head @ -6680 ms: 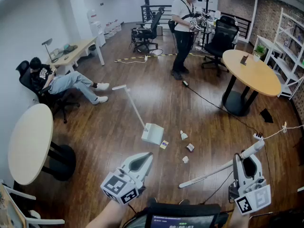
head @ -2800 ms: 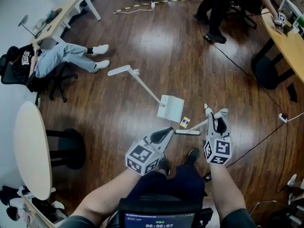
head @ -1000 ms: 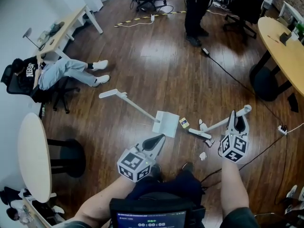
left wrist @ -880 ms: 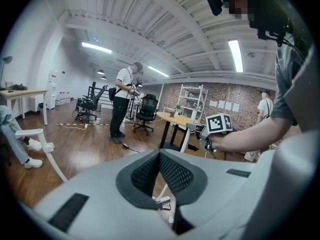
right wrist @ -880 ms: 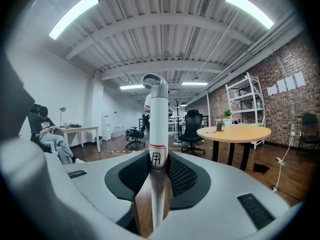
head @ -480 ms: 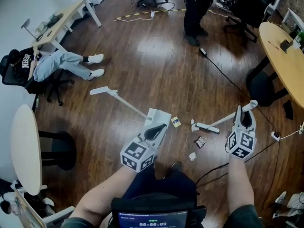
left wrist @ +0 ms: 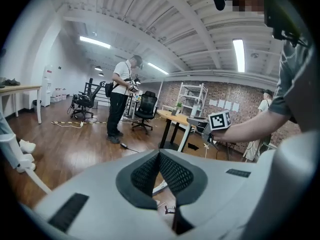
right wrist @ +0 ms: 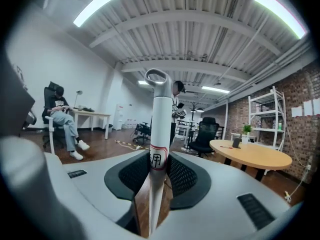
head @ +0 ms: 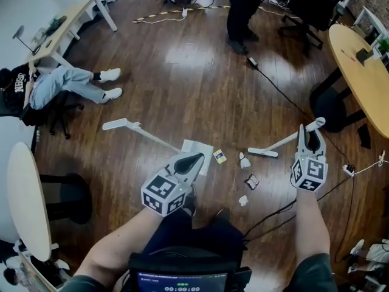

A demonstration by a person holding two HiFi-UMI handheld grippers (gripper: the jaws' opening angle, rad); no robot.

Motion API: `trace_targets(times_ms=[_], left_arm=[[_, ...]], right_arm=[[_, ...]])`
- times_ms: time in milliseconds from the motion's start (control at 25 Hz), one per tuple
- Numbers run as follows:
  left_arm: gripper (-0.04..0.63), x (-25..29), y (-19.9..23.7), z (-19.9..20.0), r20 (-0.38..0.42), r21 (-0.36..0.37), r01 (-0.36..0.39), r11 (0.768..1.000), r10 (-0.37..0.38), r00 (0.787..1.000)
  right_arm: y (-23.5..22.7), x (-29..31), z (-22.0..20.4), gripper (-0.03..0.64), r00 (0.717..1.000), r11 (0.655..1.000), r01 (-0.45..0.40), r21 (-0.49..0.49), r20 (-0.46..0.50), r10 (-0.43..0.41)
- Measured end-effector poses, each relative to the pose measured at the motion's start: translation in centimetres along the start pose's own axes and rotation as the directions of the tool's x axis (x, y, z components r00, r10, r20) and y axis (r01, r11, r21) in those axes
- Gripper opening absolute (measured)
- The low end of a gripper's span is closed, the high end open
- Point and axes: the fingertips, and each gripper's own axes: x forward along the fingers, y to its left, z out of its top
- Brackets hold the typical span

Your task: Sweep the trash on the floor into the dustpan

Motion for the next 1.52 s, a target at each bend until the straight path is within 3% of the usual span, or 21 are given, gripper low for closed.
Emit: trace_targets(times_ms=[360,560,760,1000,1200,1360,1520], left_arm=[[0.012,1.3,4.3,-1.1,-0.048,0.002,0.013,1.000,-0.013,0.999],[0.011,1.3,5.8,-1.8,-0.050,-0.012,0.021,1.000,-0.021,0.999],[0.011,0.4,6.9,-1.8,-0.045,-0.021,0.007,1.000,-0.007,0.999],[0.011,-0.9,7.2,-0.2,0.001,-0.021,0.001,1.000,-0.001,1.000],[0.011,-1.8,7.5,0.0,0.018,-0.037,0.007,0.999,-0.007,1.000],[0.011,-2.6,8.3,0.0,0.030,-0.051,0.008,0.999,-0.007,1.000],[0.011,-3.6,9.1,-0.2,0.039,-0.060,0.007,0.998,-0.005,0.999]], right_arm=[[4.2,5.3,-1.4,0.124,0.997,0.997,-0.075,-0.027,0.016,0.075],[7.8,5.9,-4.2,0.124,0.993,0.993,-0.113,-0.044,-0.028,0.112],[10.6,5.5,-4.2,0.126,0.985,0.983,-0.169,-0.066,-0.041,0.166],[16.3,3.3,-3.3,0.124,0.955,0.948,-0.293,-0.121,-0.075,0.286],[22.1,2.0,-1.9,0.124,0.914,0.902,-0.405,-0.148,-0.090,0.396],[26.1,2.5,-0.9,0.124,0.885,0.877,-0.464,-0.124,-0.100,0.454],[29.3,2.8,-0.8,0.123,0.877,0.875,-0.477,-0.075,-0.096,0.470]])
